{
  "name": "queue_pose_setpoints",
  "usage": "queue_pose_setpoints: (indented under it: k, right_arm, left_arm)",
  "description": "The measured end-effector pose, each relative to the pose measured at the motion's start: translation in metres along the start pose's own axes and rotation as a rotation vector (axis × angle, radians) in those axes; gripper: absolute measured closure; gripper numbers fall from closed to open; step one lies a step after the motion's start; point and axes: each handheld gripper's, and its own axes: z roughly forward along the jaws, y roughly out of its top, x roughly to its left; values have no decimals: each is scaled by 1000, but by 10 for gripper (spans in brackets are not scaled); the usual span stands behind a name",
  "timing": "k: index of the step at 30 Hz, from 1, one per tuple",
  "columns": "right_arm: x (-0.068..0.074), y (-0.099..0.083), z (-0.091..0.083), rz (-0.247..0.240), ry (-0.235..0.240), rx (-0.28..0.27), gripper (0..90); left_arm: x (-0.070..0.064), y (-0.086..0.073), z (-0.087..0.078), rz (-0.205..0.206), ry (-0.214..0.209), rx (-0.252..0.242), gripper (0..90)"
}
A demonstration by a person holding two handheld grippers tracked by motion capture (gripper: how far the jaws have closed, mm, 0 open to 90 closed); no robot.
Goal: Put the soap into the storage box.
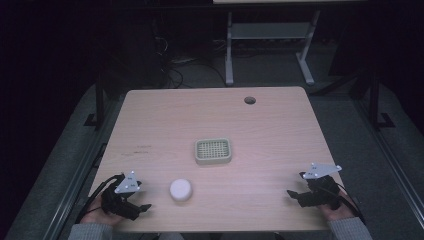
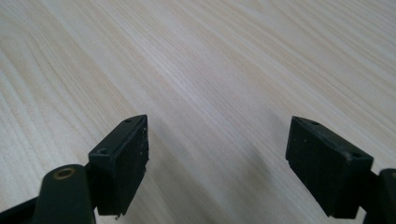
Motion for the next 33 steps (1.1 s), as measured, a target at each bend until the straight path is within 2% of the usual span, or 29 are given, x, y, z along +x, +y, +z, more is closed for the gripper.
queue_pose_setpoints:
  k: [3,8,14,15,17,25,33]
  right_arm:
    - [1,-1,-3,14,-2,-13,206]
    - [1,-2,-4,4,-7,-3,205]
    - [2,-2,-6,20,-14,-13,204]
    - [2,-2,-6,20,-14,-13,204]
    - [2,-2,-6,16,-15,-12,203]
    - [2,-2,-7,27,-13,-18,203]
    - [3,-2,-6,21,-14,-23,201]
  left_arm:
    - [-1,2,0,2,-4,-1,170]
    - [-1,5,2,11,-24,23,171]
    - [-5,16,0,71,-20,55,171]
    - [-5,16,0,71,-20,55,171]
    - [-5,22,1,91,-3,78,171]
    - [-6,36,-1,125,-32,111,171]
    - [-8,55,-5,170,-34,124,171]
